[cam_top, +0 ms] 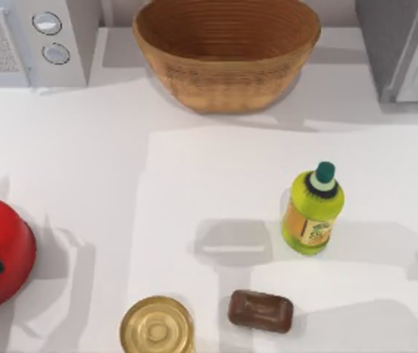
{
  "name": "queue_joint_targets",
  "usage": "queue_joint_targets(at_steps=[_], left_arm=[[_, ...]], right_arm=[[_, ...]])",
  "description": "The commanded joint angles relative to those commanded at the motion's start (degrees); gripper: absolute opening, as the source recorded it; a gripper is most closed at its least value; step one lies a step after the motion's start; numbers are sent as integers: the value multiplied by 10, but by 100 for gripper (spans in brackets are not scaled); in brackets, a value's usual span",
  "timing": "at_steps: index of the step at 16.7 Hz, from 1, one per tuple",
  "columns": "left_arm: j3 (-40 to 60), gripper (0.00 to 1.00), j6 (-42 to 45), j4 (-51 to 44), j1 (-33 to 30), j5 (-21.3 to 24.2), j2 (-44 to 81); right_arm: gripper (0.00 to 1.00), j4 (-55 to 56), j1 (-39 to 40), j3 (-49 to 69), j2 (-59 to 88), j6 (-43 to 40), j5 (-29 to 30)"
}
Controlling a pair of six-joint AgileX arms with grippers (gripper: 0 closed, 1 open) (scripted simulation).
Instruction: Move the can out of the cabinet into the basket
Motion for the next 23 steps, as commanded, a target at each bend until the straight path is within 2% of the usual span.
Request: queue_joint_targets(at_steps=[8, 12, 16, 23], left_arm=[[0, 100, 0, 0, 0, 0, 0], [0, 100, 0, 0, 0, 0, 0], [0, 100, 0, 0, 0, 0, 0], [0, 100, 0, 0, 0, 0, 0]], right_arm=[[0, 3, 3, -7, 6, 2, 2], [0, 31, 30, 72, 90, 3, 34], [0, 75, 84, 218, 266, 4, 90], [0, 168, 206, 546, 701, 7, 213]])
